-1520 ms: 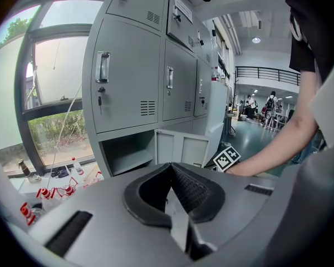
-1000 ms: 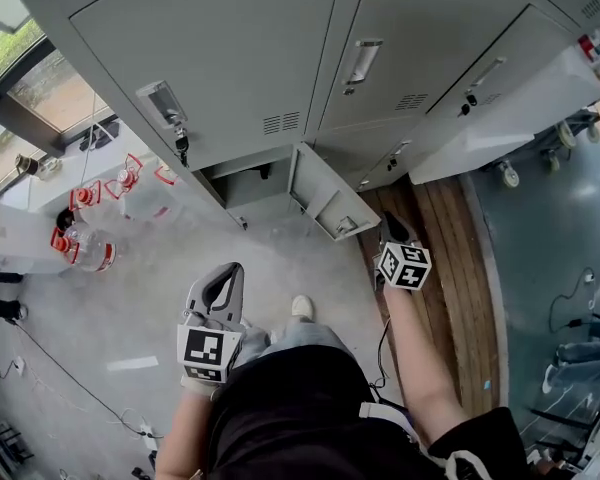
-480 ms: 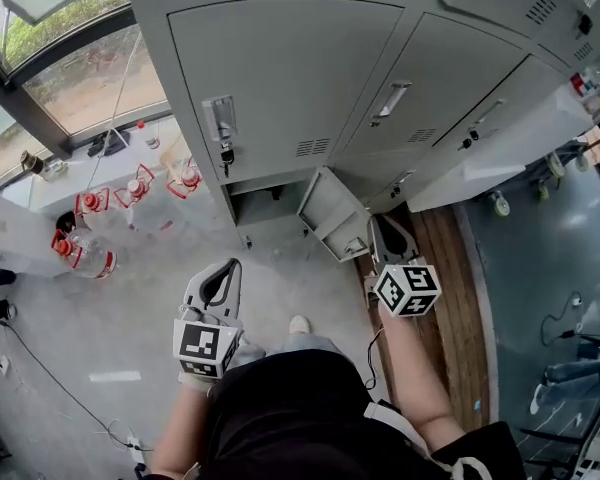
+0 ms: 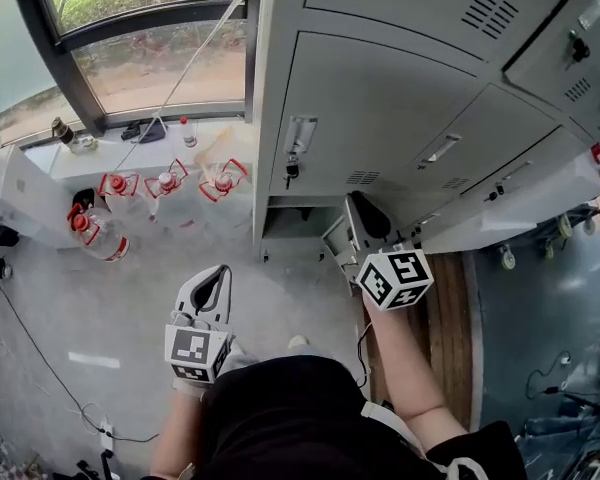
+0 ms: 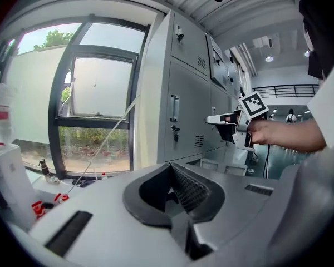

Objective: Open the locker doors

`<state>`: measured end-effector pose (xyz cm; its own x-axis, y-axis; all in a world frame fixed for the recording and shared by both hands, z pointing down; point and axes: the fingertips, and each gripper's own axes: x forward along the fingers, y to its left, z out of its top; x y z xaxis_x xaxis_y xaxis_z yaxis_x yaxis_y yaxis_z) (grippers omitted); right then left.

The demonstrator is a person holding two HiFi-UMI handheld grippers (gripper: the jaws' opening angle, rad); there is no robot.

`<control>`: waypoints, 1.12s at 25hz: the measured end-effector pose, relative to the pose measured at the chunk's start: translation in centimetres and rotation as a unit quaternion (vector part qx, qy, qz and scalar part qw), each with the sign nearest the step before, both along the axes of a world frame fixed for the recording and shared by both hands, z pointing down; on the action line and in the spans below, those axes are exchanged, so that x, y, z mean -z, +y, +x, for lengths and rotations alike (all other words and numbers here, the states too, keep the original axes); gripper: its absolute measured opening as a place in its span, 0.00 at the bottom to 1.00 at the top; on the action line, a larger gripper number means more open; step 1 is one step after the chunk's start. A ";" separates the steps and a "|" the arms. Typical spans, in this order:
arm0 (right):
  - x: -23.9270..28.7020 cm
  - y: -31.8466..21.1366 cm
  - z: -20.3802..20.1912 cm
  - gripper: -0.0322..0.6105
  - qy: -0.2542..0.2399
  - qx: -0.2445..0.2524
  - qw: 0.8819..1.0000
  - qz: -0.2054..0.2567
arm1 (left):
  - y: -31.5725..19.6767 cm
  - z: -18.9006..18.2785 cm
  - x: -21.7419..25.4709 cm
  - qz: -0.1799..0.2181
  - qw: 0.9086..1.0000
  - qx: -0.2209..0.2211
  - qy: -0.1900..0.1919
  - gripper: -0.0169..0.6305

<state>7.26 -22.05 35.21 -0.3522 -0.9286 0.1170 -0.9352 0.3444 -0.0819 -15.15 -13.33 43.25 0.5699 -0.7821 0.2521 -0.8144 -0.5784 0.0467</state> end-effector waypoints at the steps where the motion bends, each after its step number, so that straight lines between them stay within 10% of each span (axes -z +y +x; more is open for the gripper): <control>1: 0.5 -0.9 -1.3 0.13 0.003 0.015 1.000 0.005 | 0.0 -0.9 0.1 0.001 1.000 0.012 0.001 0.05; 10: 3.3 -7.4 -9.5 0.28 0.024 0.069 0.997 0.027 | 2.2 -7.8 -0.9 -0.008 0.996 0.087 -0.001 0.05; 28: 4.4 -9.8 -11.3 0.33 0.016 0.030 0.999 0.038 | 5.1 -12.4 -1.8 -0.017 0.988 0.151 0.002 0.05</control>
